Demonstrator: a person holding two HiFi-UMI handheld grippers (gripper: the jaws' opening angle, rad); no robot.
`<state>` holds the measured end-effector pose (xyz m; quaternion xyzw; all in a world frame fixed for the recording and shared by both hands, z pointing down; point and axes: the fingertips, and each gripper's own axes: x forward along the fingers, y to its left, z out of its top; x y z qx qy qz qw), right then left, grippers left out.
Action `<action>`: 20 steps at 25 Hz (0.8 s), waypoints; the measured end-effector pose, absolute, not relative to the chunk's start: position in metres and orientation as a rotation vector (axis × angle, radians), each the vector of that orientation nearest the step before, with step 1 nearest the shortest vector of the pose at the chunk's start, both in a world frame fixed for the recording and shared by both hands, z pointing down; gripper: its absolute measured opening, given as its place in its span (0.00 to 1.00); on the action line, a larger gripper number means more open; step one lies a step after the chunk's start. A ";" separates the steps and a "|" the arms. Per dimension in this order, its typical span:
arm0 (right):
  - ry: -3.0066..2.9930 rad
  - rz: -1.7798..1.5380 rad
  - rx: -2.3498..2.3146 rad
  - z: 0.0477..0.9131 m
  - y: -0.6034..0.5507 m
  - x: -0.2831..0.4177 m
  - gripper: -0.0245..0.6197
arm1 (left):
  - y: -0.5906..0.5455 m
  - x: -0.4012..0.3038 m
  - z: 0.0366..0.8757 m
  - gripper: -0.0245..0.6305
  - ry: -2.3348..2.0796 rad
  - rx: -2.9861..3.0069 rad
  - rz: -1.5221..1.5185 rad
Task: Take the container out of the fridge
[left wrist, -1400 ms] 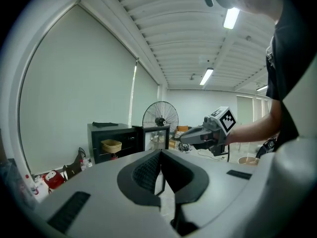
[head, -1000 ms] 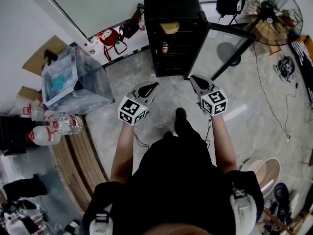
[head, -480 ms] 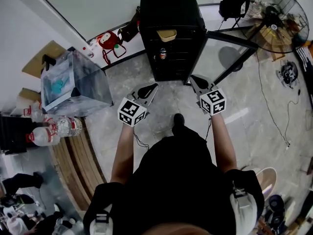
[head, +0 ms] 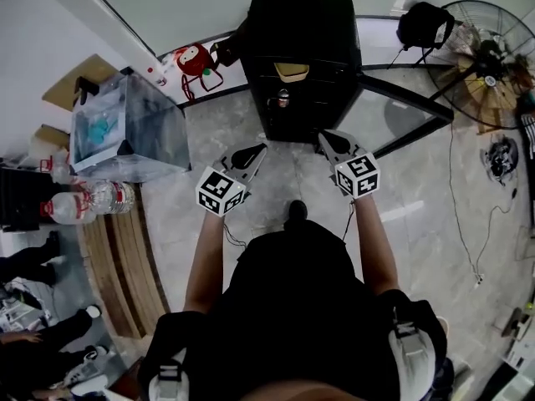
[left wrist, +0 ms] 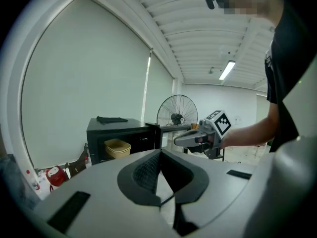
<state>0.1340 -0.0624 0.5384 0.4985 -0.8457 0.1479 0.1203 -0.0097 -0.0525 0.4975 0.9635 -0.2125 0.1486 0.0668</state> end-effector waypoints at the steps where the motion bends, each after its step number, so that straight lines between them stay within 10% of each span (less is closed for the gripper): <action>1: -2.477 0.428 1.438 0.540 -0.069 0.136 0.03 | -0.057 -0.007 0.499 0.06 -0.658 2.898 0.453; 20: -2.430 0.291 1.171 0.559 -0.149 0.124 0.03 | -0.130 0.013 0.519 0.06 -0.649 2.837 0.458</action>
